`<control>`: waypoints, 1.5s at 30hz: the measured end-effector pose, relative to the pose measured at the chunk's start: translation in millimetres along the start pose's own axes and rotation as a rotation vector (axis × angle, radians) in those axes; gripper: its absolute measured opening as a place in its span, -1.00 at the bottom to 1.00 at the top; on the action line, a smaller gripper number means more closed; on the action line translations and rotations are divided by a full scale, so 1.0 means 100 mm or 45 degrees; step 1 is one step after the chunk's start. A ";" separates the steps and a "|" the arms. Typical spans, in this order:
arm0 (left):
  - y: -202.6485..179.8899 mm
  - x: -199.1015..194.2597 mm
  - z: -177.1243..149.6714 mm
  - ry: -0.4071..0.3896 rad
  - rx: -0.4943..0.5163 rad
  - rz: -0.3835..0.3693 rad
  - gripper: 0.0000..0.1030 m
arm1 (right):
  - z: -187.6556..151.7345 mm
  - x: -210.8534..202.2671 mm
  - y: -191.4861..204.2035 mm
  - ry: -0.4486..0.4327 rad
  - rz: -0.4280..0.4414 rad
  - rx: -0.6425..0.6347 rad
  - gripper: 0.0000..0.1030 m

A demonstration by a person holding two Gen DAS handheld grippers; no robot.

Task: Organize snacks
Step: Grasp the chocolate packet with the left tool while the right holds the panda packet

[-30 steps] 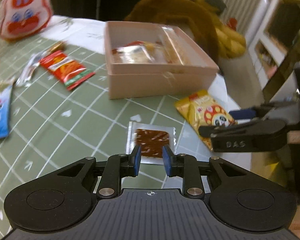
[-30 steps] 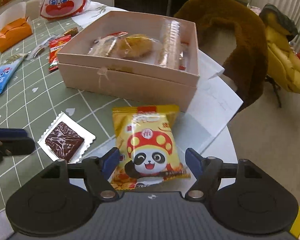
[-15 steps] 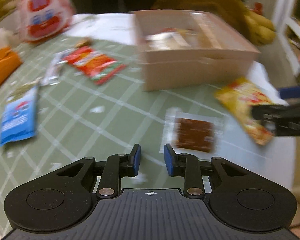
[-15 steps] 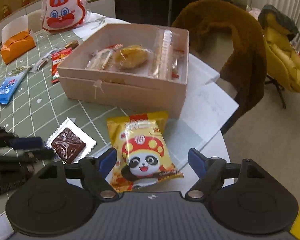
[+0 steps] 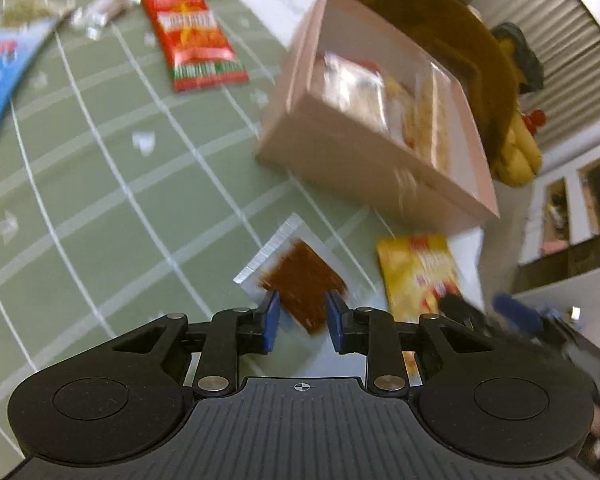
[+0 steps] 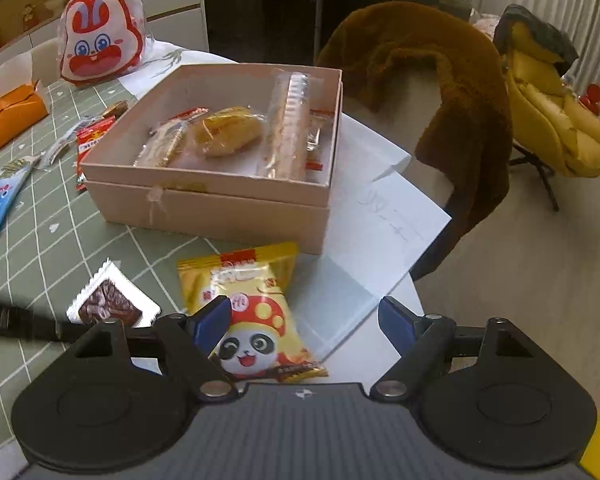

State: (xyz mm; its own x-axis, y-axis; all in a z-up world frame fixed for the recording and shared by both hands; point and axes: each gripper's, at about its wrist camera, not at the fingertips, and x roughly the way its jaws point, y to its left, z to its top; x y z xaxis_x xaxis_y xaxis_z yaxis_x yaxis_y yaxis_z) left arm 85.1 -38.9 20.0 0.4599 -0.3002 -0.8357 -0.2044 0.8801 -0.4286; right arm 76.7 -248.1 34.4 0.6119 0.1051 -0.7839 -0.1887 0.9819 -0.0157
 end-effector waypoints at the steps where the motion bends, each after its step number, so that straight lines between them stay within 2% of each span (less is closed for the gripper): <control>1: -0.02 0.02 0.02 -0.015 0.009 0.016 -0.43 | -0.01 0.00 0.00 0.002 -0.002 -0.004 0.58; 6: -0.08 0.08 0.14 -0.111 0.069 0.101 -0.43 | -0.01 0.03 -0.06 0.003 0.019 0.024 0.63; 9: -0.04 0.01 0.13 -0.123 0.074 0.113 -0.42 | 0.05 -0.01 0.00 -0.036 0.095 0.015 0.63; 14: 0.10 -0.14 0.10 -0.104 0.096 0.123 -0.42 | 0.10 0.07 0.34 -0.080 0.094 -0.138 0.62; 20: 0.32 -0.36 0.04 -0.146 0.057 0.137 -0.42 | 0.05 0.18 0.83 -0.078 0.046 -0.337 0.63; 26: 0.51 -0.46 -0.02 -0.174 0.002 0.160 -0.42 | -0.06 0.04 1.09 -0.057 0.165 -0.418 0.67; 29: 0.44 -0.44 -0.04 -0.155 0.035 0.136 -0.42 | -0.05 -0.03 1.02 -0.064 0.167 -0.399 0.67; 32: 0.21 -0.37 -0.07 -0.127 0.131 0.070 -0.42 | -0.04 -0.03 0.82 -0.080 0.076 -0.382 0.67; 35: -0.06 -0.28 -0.13 -0.112 0.243 0.062 -0.42 | -0.01 0.06 0.59 -0.060 -0.002 -0.325 0.67; 38: -0.29 -0.15 -0.18 -0.098 0.354 0.102 -0.42 | 0.04 0.08 0.37 -0.066 -0.040 -0.229 0.67; 41: -0.47 -0.03 -0.23 -0.110 0.470 0.199 -0.42 | 0.07 0.07 0.17 -0.071 -0.033 -0.126 0.67; 43: -0.52 0.03 -0.24 -0.122 0.512 0.261 -0.42 | 0.06 0.08 0.09 -0.065 -0.022 -0.087 0.67; 45: -0.56 0.06 -0.25 -0.117 0.530 0.272 -0.40 | 0.04 0.07 0.06 -0.066 -0.014 -0.077 0.67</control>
State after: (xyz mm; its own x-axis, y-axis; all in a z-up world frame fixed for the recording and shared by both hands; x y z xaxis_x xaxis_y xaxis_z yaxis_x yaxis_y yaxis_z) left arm 78.2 -99.3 30.6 0.5238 -0.0790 -0.8482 0.0522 0.9968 -0.0605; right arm 82.8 -240.7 31.7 0.6528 0.1038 -0.7504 -0.2266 0.9720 -0.0627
